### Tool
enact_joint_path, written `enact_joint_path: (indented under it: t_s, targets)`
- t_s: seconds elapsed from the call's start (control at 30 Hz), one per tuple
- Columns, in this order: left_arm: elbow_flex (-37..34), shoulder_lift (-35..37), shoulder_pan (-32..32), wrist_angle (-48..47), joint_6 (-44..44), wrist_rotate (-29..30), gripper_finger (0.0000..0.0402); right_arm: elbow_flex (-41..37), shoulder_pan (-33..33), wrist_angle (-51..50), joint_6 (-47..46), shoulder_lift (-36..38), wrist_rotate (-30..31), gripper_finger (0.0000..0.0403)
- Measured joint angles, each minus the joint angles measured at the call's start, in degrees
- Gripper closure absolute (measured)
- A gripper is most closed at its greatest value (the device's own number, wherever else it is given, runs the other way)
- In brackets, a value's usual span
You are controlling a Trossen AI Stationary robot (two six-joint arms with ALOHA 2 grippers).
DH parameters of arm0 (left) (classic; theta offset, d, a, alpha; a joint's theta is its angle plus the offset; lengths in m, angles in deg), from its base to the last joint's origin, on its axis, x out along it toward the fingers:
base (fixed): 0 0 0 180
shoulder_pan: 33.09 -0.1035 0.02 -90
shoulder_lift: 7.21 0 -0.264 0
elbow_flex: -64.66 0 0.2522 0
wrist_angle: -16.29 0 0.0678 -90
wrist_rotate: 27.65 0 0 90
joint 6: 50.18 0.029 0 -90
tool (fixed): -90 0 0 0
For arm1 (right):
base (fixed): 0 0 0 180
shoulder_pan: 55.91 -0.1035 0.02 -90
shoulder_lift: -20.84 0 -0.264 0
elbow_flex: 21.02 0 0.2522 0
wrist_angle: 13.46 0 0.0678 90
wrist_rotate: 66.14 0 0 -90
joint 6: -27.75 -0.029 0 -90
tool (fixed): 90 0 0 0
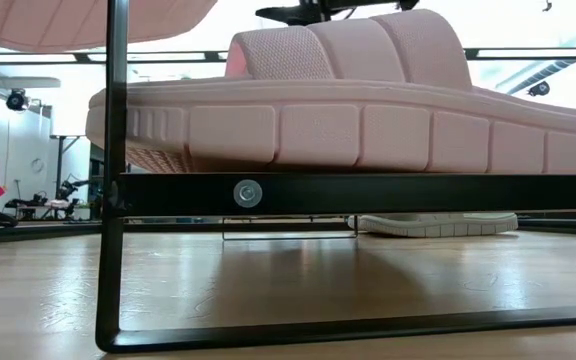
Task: Pick and place slides into the shelf
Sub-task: Put the pink slide on the shelf
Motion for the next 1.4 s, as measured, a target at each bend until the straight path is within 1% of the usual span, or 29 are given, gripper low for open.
enact_joint_path:
  t_s: [0.13, 0.27, 0.43, 1.4]
  targets:
    - [0.0, 0.0, 0.0, 0.0, 0.0, -0.3, 0.0401, 4.1, 0.0, -3.1, 1.3, -2.8, -0.4, 0.0190]
    - [0.0, 0.0, 0.0, 0.0, 0.0, -0.4, 0.0401, 7.1, -0.2, -6.1, 2.1, -5.2, -3.2, 0.0190]
    - [0.0, 0.0, 0.0, 0.0, 0.0, -0.4, 0.0401, 7.7, -0.5, -6.4, 2.4, -7.1, -4.5, 0.0190]
    - [0.0, 0.0, 0.0, 0.0, 0.8, -0.7, 0.0401, 7.7, -1.0, -6.2, 3.6, -7.0, -3.9, 0.0190]
